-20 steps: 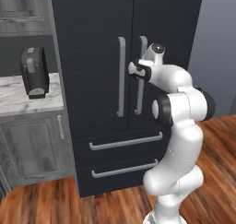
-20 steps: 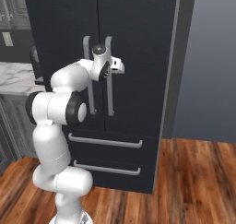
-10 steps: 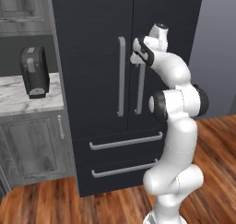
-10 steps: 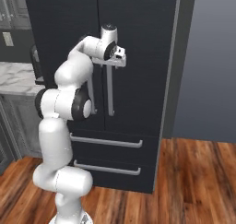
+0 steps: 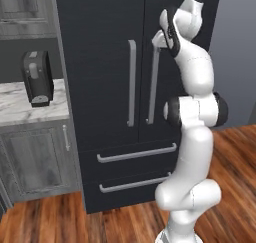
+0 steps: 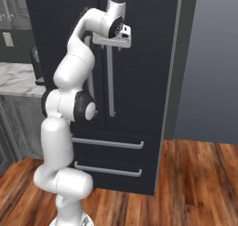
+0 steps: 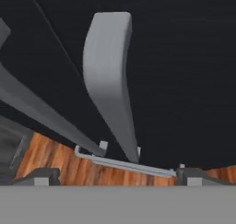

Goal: Retrieve the fish from the fridge and place it on the saucepan with marinade on the stove.

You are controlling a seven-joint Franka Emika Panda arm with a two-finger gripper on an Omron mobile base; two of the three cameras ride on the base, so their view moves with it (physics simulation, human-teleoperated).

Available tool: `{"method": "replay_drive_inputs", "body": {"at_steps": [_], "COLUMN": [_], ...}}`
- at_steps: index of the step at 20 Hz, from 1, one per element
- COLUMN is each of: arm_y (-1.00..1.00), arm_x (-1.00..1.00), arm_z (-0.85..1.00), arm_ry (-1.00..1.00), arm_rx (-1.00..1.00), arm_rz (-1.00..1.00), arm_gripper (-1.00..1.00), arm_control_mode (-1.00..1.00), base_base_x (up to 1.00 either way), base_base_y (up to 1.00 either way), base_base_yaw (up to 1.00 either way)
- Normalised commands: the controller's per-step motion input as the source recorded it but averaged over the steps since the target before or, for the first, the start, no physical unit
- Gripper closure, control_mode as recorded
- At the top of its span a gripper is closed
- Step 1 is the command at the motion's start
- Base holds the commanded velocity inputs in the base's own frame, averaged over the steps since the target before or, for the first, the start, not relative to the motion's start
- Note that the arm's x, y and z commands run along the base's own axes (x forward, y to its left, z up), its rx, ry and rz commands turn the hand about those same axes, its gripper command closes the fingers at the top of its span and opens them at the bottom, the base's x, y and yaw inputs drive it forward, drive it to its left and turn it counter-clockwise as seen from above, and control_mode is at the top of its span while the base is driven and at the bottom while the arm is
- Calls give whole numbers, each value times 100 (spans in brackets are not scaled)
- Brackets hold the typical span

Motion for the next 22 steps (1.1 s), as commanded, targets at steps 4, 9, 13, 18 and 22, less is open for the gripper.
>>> {"method": "replay_drive_inputs", "body": {"at_steps": [4, 9, 13, 18, 22], "arm_y": [35, 22, 3, 0, -11], "arm_x": [-100, -72, 9, 17, 27], "arm_z": [-55, -76, -46, -13, 0], "arm_ry": [-45, -35, -5, -17, -4], "arm_rx": [-10, -13, -20, -2, 13], "arm_rz": [0, -5, 0, -2, -5], "arm_gripper": [-100, -100, -100, -100, -100], "arm_control_mode": [-100, -100, -100, -100, -100], "base_base_x": [0, 0, 0, 0, 0], "base_base_y": [0, 0, 0, 0, 0], "base_base_yaw": [0, 0, 0, 0, 0]}}
